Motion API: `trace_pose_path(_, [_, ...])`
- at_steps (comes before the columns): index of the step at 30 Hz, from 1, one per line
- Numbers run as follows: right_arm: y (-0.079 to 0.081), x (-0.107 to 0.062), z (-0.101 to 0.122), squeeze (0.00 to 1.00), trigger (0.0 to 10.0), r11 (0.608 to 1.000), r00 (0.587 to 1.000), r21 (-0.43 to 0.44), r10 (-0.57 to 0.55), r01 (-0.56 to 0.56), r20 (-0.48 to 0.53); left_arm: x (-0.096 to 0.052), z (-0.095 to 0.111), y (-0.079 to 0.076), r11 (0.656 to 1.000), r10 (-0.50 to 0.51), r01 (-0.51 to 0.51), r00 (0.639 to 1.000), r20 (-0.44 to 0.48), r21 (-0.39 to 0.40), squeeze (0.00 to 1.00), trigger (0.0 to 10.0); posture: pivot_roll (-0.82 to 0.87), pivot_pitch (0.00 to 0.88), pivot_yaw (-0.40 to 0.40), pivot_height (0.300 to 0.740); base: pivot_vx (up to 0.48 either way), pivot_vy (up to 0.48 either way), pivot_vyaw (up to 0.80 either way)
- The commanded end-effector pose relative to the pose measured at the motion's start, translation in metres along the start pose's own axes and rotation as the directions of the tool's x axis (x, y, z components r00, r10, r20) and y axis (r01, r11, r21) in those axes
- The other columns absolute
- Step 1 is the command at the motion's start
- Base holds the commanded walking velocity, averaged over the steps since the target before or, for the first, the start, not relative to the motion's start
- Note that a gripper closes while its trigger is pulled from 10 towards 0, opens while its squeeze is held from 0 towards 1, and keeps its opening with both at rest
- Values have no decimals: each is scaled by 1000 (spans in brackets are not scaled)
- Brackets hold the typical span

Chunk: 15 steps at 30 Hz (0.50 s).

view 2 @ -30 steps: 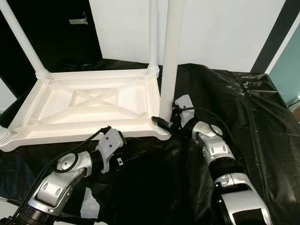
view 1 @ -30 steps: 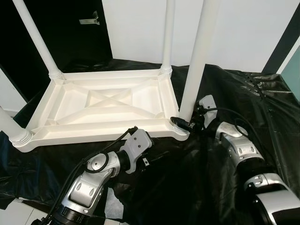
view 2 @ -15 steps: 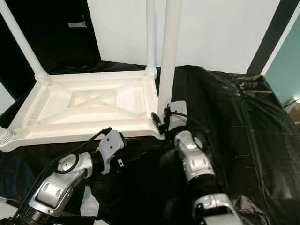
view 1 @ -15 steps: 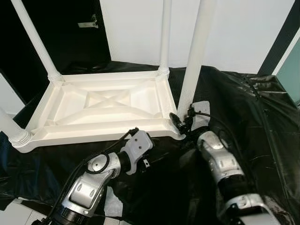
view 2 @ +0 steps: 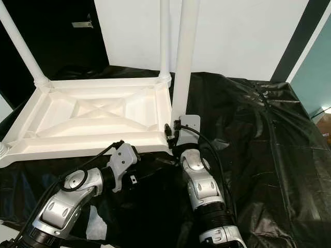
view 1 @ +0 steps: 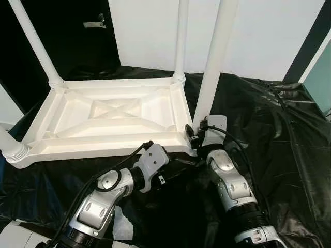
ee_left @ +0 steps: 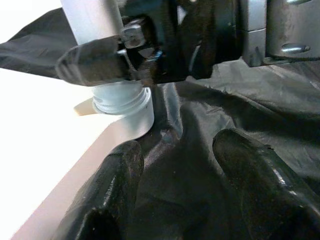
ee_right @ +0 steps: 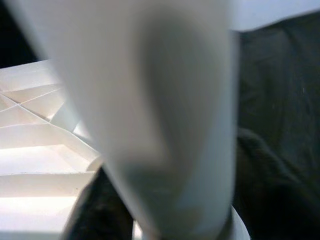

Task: Building children table

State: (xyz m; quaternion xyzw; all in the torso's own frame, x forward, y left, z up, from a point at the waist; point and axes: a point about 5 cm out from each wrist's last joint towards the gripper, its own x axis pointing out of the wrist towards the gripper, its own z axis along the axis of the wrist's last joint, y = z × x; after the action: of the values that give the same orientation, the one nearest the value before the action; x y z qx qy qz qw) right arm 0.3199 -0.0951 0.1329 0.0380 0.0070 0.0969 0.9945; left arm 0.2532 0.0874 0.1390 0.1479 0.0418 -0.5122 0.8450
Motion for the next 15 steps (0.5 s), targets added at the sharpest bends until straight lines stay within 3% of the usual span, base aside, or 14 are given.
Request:
trace_pose_path(1, [-4, -3, -1, 1000, 10000, 1000, 1000, 19, 16, -16, -6, -1, -3, 0, 999, 33, -33, 999, -8, -3, 0, 10000, 26, 0, -43, 740, 0, 0, 0])
trace_pose_path(8, [-10, -13, 1, 1000, 10000, 997, 997, -12, 82, -81, 12, -2, -3, -1, 999, 36, -36, 999, -8, -5, 0, 10000, 28, 0, -47, 740, 0, 0, 0])
trace_pose_path(10, [-21, -24, -2, 1000, 10000, 984, 985, -51, 169, -168, 15, -3, -3, -1, 999, 41, -41, 999, -8, -10, 0, 10000, 22, 0, -46, 740, 0, 0, 0])
trace_pose_path(15, [-40, -32, -7, 1000, 10000, 948, 953, -94, 302, -304, -30, -3, -4, 1, 999, 47, -47, 999, -9, -14, 0, 10000, 14, 0, -35, 740, 0, 0, 0])
